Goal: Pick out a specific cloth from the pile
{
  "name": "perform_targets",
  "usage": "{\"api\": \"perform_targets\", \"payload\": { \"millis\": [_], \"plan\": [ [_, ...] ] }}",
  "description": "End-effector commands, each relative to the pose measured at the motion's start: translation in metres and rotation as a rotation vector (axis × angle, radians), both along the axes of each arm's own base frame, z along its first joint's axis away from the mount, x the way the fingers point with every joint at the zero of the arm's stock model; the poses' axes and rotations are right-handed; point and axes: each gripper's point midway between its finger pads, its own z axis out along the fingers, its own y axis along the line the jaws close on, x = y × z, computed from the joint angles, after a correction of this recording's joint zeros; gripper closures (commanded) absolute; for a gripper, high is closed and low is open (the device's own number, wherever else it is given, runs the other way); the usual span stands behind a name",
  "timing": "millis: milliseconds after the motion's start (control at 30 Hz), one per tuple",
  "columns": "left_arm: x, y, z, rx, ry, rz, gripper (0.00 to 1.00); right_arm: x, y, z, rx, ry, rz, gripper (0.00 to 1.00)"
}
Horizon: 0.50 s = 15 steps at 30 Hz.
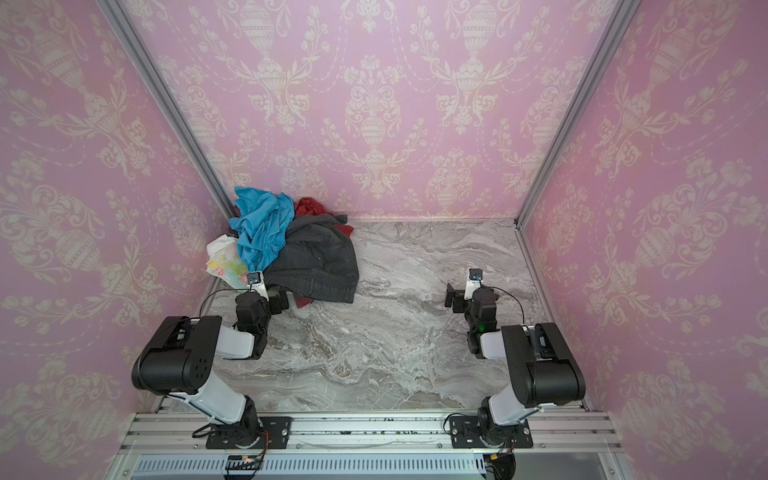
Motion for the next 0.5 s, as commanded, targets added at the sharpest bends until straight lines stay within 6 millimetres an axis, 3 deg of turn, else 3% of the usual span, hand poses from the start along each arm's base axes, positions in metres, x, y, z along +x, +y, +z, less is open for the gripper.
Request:
{"api": "perform_targets", "payload": {
  "millis": [0, 467],
  "plan": [
    [0.0041, -0.0054, 0.0044, 0.011, -0.014, -0.026, 0.01, 0.0038, -0.0010, 0.0054, -0.011, -0.015, 0.003, 0.00],
    [0.0020, 0.0009, 0.0050, 0.011, -0.020, 0.016, 0.01, 0.0040, -0.0012, 0.0052, -0.003, -0.013, 0.006, 0.00]
  ]
}}
